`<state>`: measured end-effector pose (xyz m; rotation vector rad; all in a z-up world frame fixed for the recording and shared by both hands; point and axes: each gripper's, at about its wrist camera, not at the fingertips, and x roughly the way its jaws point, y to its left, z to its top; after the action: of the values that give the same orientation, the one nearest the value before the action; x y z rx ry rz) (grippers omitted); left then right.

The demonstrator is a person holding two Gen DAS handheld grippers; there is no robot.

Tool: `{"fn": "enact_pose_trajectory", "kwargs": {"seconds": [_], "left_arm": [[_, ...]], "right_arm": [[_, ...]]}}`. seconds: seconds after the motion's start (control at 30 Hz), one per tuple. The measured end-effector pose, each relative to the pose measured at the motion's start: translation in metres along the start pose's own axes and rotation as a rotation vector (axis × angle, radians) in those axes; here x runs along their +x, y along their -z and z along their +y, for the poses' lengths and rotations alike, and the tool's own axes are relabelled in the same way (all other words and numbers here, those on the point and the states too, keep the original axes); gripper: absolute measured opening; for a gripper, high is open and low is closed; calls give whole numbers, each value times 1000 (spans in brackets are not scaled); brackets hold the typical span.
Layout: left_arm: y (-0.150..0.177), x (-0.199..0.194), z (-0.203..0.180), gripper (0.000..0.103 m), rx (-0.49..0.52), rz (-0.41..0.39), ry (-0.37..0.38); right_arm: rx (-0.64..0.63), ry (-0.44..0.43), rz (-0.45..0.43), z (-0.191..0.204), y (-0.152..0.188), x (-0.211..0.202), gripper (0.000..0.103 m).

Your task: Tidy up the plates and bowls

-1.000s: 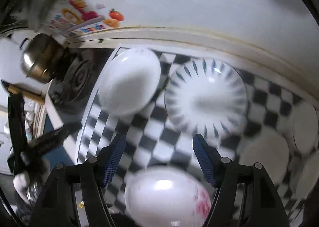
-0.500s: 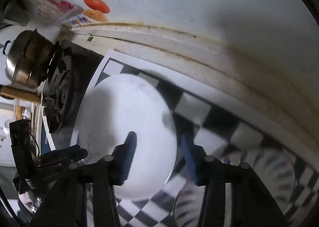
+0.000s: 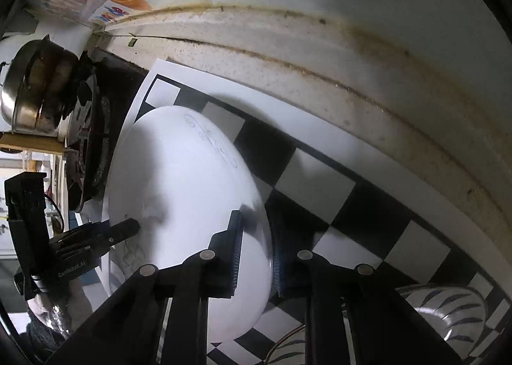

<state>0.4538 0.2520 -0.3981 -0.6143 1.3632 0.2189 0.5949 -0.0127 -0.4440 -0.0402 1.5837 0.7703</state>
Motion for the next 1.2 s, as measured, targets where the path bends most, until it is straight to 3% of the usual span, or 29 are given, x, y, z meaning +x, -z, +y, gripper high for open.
{"fn": "enact_pose_trajectory", "kwargs": {"seconds": [0.37, 0.67, 0.93, 1.2], "left_arm": [[25, -21, 14, 28, 42, -33, -13], [76, -64, 11, 28, 118, -47, -10], [136, -105, 2, 28, 207, -35, 9], [196, -141, -17, 28, 317, -12, 40]], "right_arm": [[14, -16, -31, 16, 37, -4, 15], [33, -36, -82, 33, 62, -43, 15], [108, -61, -148, 27, 127, -90, 15], [228, -90, -227, 8, 215, -126, 15]]}}
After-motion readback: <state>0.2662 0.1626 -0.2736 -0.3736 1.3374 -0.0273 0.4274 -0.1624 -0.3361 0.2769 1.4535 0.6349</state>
